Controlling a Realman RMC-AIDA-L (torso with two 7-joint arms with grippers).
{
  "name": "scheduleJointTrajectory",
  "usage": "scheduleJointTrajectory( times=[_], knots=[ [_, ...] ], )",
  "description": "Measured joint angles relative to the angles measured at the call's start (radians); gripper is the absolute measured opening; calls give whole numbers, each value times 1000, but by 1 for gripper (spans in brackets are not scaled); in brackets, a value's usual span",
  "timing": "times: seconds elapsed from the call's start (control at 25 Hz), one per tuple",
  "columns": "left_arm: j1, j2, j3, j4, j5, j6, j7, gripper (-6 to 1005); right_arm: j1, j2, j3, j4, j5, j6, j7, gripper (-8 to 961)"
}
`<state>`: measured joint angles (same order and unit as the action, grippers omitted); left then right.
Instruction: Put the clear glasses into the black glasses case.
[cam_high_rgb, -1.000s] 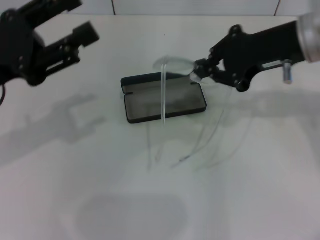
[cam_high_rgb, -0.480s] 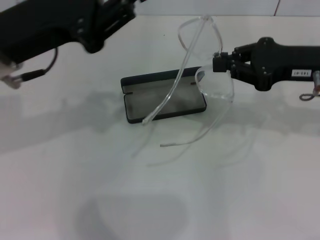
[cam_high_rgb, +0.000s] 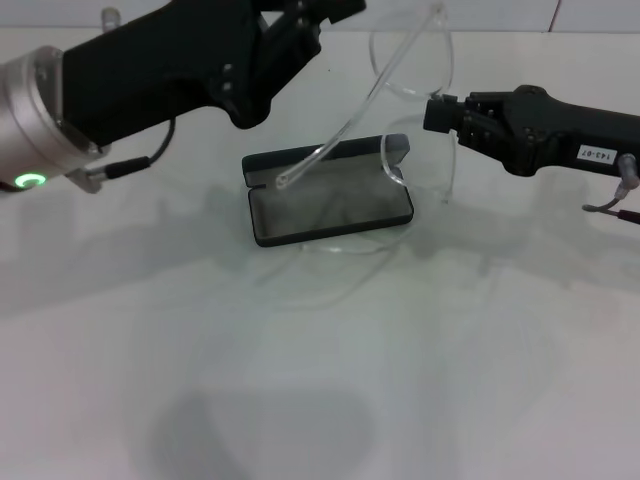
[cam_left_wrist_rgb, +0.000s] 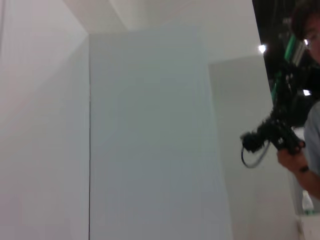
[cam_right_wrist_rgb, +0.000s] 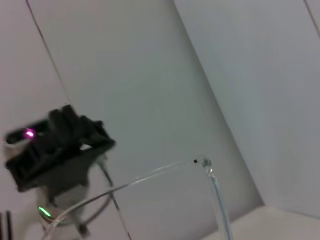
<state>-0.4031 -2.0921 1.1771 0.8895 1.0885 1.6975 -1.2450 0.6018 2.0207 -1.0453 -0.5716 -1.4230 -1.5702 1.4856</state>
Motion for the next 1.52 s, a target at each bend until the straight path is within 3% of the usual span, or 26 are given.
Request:
scheduleJointTrajectory(
  times=[0.16,0.88,1.52],
  knots=[
    [-29,2,22,-74,-40,3,21,35,3,2,-5,1,9,-33,3,58],
    [-65,0,102,-172,-42,-5,35,36,18,7,-94,-5,87,-59,5,57],
    [-68,-6,116,-184,-55,-6,76,36,31,7,-163,-10,166,-96,7,57]
  ],
)
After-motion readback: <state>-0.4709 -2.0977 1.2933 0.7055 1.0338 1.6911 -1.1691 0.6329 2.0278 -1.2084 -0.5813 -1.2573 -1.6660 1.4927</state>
